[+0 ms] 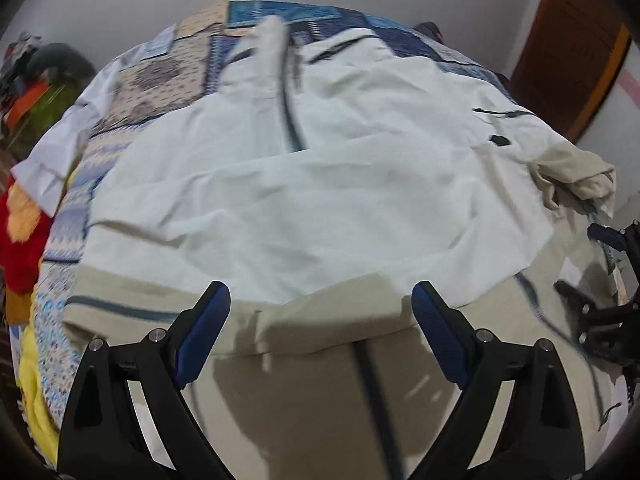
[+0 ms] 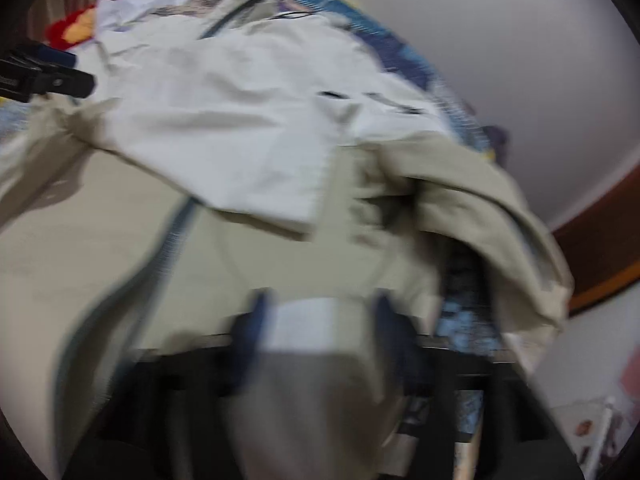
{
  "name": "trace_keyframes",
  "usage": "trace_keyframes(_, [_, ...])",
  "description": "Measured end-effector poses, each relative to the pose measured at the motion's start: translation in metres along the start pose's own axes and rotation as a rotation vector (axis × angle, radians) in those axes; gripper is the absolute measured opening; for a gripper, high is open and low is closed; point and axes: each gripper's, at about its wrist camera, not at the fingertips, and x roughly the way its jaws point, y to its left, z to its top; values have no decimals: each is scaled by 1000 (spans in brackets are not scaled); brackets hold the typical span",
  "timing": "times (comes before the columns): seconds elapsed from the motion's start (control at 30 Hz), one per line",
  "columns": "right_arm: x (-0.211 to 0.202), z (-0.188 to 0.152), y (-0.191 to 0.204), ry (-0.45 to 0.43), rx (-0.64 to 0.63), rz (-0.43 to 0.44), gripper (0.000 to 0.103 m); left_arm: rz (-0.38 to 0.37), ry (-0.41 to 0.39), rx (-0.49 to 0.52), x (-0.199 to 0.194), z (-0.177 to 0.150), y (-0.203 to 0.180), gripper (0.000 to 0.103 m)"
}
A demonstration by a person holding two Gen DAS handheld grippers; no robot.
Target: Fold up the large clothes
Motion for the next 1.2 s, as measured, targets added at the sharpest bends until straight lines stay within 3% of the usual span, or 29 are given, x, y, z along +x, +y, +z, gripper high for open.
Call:
trace_keyframes(0.07, [1,-8,-17,2,44,62,81,-5,-2,15,3,7,-13,93])
trace_keyframes(0.13, [4,-17,-34,30,123,112,94,-6,-6,27,5,14,-21,93])
trace_keyframes(0.3, [-8,-45,-97,31,356,239,94,1,11,51,28,31,-40,93])
trace_keyframes(0.5, [-1,-79,-205,55,821,331,94,3,78,39,70,37,-55,93])
trace_keyframes(0.6, [19,-93,-246,83,1040,357,94,-11,55,14,75,37,-57,93])
trace_keyframes(0.8, [83,-101,-273,166,1309,437,94,-44,28,-22,79,34,-55,94])
trace_keyframes(0.97, [118,-93,-268,200,1352,403,94,-63,27,-8,74,29,-54,94])
trace_keyframes(1.0, [119,-87,-266,198,1344,379,91,-64,27,-4,72,27,-54,94])
trace_keyframes(1.07, [119,-84,-266,187,1318,355,72,-63,22,5,66,22,-53,93])
trace_keyframes(1.13, [114,-78,-264,167,1281,347,40,-52,18,11,60,19,-50,93])
trace_keyframes(1.2, [107,-70,-262,142,1255,346,22,-38,8,13,53,17,-46,93])
